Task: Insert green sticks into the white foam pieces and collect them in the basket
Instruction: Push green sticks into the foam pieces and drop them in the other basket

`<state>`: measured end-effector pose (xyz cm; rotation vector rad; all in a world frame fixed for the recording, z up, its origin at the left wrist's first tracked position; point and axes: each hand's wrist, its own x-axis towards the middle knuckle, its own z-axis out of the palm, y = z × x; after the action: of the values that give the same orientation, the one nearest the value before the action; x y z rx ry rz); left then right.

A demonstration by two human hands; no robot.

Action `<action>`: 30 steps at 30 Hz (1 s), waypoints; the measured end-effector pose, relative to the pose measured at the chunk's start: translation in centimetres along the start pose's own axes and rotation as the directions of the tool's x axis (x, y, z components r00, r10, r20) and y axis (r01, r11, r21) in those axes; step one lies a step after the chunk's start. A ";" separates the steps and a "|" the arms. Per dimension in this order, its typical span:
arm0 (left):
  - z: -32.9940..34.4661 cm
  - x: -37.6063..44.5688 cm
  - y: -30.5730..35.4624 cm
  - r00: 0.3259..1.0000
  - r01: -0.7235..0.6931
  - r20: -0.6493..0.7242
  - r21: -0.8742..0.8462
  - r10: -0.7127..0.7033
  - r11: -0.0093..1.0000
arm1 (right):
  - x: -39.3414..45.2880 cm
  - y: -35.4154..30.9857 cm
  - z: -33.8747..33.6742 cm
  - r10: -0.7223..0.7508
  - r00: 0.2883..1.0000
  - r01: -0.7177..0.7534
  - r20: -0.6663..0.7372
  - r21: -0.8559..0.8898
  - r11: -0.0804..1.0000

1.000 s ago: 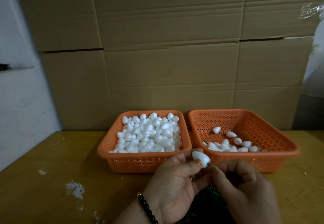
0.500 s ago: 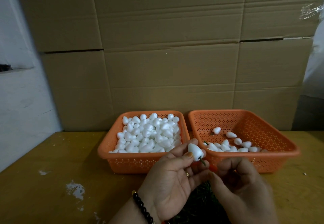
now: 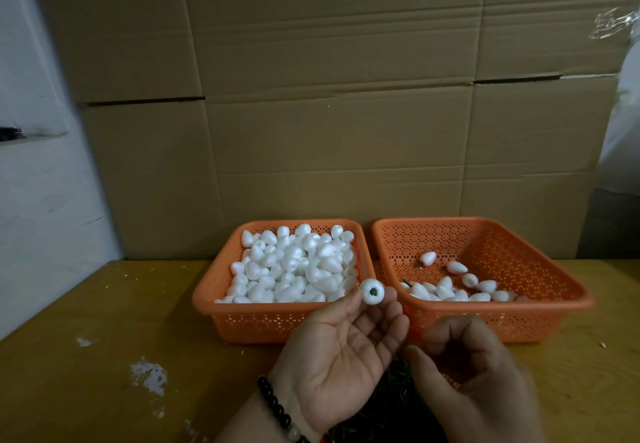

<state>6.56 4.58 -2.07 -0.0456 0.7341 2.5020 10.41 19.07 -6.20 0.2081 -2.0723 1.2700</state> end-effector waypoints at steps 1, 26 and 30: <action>0.0 0.1 0.0 1.000 -0.005 -0.006 -0.008 0.005 1.000 | 0.0 -0.1 0.0 -0.026 1.000 0.026 0.001 -0.017 1.000; 5.8 7.1 1.2 0.985 -0.165 0.024 0.391 0.170 0.905 | 0.9 -0.7 0.2 0.098 0.595 0.350 0.798 -0.367 0.862; 5.3 6.9 1.9 0.960 -0.261 0.032 0.458 0.278 0.849 | 1.1 -0.9 0.1 0.073 0.547 0.394 0.834 -0.333 0.856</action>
<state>0.25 9.23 2.19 0.1974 1.4185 2.5161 9.97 18.76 -4.83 0.9051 -3.0066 0.4515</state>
